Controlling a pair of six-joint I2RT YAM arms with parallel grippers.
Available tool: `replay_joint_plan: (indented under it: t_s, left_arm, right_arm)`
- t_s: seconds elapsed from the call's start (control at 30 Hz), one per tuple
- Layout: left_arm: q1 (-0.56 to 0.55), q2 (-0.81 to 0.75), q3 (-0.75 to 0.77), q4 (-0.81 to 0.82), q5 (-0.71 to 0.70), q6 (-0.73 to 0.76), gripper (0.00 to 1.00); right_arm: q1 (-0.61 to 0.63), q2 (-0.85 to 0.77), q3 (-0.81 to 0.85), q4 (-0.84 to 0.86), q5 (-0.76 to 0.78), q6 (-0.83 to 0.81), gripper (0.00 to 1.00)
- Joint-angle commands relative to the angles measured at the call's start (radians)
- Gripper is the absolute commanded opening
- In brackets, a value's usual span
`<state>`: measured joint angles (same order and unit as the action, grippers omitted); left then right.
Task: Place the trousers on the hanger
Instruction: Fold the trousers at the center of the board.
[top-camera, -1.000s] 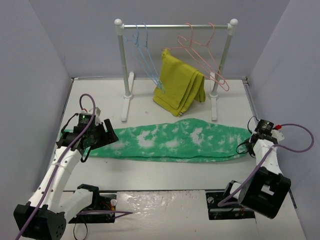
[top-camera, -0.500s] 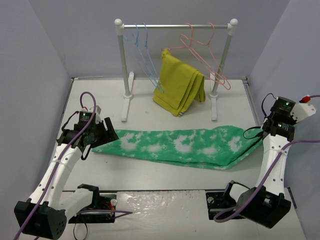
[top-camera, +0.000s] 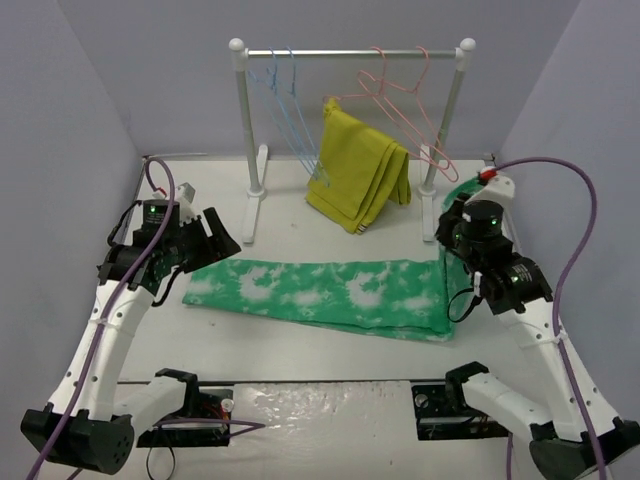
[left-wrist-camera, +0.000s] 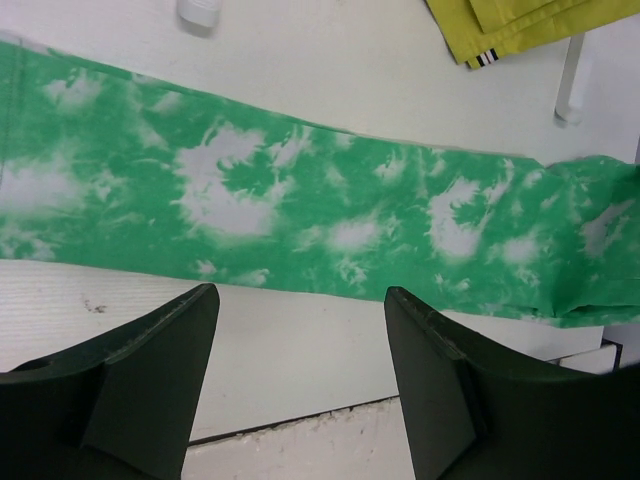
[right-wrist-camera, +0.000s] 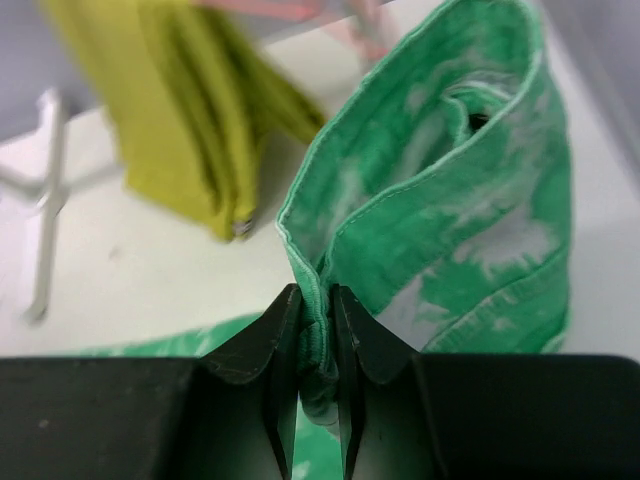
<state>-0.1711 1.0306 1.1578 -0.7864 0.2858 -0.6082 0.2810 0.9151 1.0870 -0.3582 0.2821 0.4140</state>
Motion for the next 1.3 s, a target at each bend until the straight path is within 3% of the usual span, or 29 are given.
replay_joint_plan:
  t_s: [0.0, 0.13, 0.4, 0.67, 1.0, 1.17, 1.27]
  left_arm:
    - [-0.004, 0.004, 0.067, -0.015, 0.021, -0.017, 0.64]
    - [0.001, 0.005, 0.131, -0.102, -0.059, 0.007, 0.64]
    - [0.015, 0.034, 0.388, -0.267, -0.230, 0.070, 0.65]
    - [0.027, -0.034, 0.474, -0.283, -0.375, 0.031, 0.65]
    - [0.029, -0.113, 0.393, -0.268, -0.500, 0.015, 0.65]
    - [0.028, -0.151, 0.179, -0.180, -0.382, -0.039, 0.65]
    - [0.023, -0.191, -0.028, -0.037, -0.217, -0.119, 0.65]
  right_arm:
    - [0.267, 0.059, 0.054, 0.137, 0.069, 0.019, 0.00]
    - [0.518, 0.177, 0.154, 0.147, 0.230, -0.006, 0.00]
    - [0.792, 0.477, 0.471, 0.189, 0.420, -0.119, 0.00]
    - [0.825, 0.738, 0.714, 0.274, 0.461, -0.155, 0.00]
    - [0.883, 0.912, 0.875, 0.465, 0.381, -0.254, 0.00]
    - [0.875, 0.858, 0.773, 0.490, 0.551, -0.218, 0.00]
    - [0.841, 0.743, 0.629, 0.493, 0.623, -0.168, 0.00]
